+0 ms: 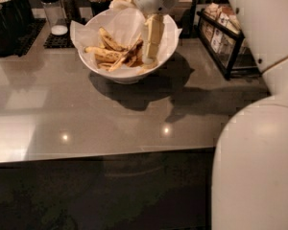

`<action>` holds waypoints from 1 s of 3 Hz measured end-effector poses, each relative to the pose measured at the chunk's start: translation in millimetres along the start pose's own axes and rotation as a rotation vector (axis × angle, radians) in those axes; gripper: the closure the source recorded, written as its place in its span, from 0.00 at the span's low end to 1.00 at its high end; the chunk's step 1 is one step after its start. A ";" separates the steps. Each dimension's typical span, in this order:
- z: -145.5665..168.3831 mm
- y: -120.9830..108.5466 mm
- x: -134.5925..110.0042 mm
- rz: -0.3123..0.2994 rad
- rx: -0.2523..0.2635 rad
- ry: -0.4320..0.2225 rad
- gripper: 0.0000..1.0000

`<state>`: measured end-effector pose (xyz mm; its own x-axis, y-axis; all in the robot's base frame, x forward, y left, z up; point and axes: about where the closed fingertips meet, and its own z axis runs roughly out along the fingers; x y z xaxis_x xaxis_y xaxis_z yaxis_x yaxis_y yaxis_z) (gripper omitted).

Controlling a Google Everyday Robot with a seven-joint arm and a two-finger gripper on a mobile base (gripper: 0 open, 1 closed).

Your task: Pick banana from white bowl

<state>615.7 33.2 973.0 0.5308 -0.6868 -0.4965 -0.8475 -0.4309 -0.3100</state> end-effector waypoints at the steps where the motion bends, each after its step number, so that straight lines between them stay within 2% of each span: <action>1: 1.6 -10.0 -2.5 -0.003 0.030 -0.005 0.00; 2: 1.7 -9.4 5.8 0.042 0.058 0.013 0.00; 3: 4.0 -19.4 23.5 0.069 0.063 0.051 0.00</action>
Offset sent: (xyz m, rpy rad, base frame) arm 0.0025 -0.0160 -0.0091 -0.0077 0.0024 -0.1255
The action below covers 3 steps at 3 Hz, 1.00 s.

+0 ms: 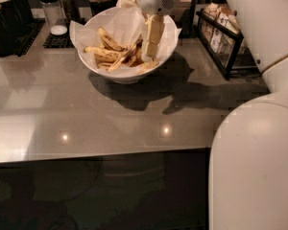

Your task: Pick banana from white bowl

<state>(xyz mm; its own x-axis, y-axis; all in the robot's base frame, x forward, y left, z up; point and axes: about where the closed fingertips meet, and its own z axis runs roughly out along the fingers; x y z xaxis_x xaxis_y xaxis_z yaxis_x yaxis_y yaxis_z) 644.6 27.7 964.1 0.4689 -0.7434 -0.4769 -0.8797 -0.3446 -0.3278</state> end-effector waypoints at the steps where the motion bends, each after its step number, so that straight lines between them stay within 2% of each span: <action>1: 5.9 -19.6 9.0 -0.009 0.003 0.017 0.00; 2: 5.0 -27.9 7.8 -0.010 0.030 0.012 0.18; 3: 5.1 -27.9 7.7 -0.010 0.030 0.012 0.42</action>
Offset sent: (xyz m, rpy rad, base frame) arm 0.0181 0.0028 -0.0025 -0.0129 -0.0097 0.0009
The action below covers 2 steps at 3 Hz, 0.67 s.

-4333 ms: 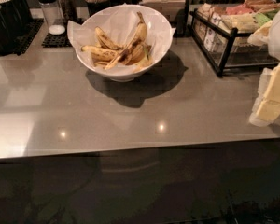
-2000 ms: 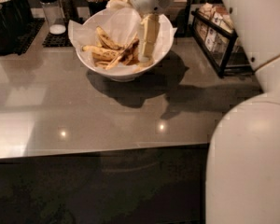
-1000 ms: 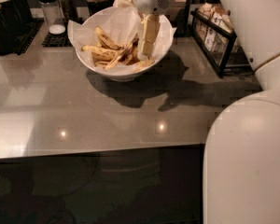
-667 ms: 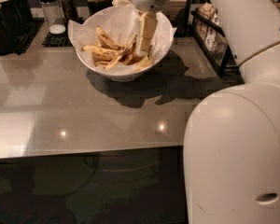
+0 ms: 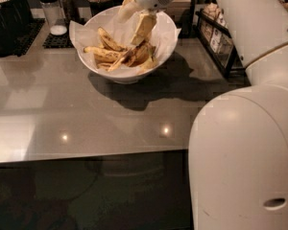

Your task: Pick banana from white bowl

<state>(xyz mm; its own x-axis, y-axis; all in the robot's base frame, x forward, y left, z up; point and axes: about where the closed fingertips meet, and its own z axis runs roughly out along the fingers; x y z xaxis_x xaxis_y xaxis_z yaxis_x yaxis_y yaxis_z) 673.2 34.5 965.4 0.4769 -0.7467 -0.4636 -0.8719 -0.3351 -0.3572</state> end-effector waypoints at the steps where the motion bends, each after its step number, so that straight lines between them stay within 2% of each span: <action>1: 16.4 -1.0 -0.2 0.008 -0.015 -0.019 0.47; 2: 40.3 9.2 4.6 0.035 -0.066 -0.049 0.45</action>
Offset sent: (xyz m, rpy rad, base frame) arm -0.0181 0.0146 -0.0673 -0.0011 0.1825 0.0434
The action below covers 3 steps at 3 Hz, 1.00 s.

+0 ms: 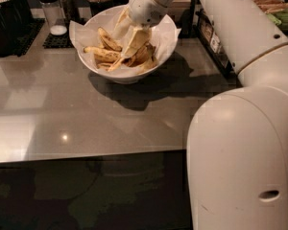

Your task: Pick banana from white bowl

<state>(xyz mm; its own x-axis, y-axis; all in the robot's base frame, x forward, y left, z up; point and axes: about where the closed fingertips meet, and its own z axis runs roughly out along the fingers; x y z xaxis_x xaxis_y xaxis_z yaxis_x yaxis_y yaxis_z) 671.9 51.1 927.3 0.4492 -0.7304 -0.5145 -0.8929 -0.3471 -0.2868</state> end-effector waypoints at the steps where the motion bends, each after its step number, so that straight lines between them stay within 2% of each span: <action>1: 19.2 10.4 4.1 0.017 -0.048 -0.023 0.41; 3: 42.1 22.6 11.4 0.029 -0.102 -0.014 0.43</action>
Offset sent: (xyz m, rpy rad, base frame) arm -0.0274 -0.0016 -0.0505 -0.0445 0.1351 0.0389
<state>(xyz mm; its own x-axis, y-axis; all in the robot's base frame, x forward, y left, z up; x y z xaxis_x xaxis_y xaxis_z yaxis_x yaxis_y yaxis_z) 658.2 59.7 881.0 0.4230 -0.7330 -0.5328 -0.9036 -0.3849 -0.1880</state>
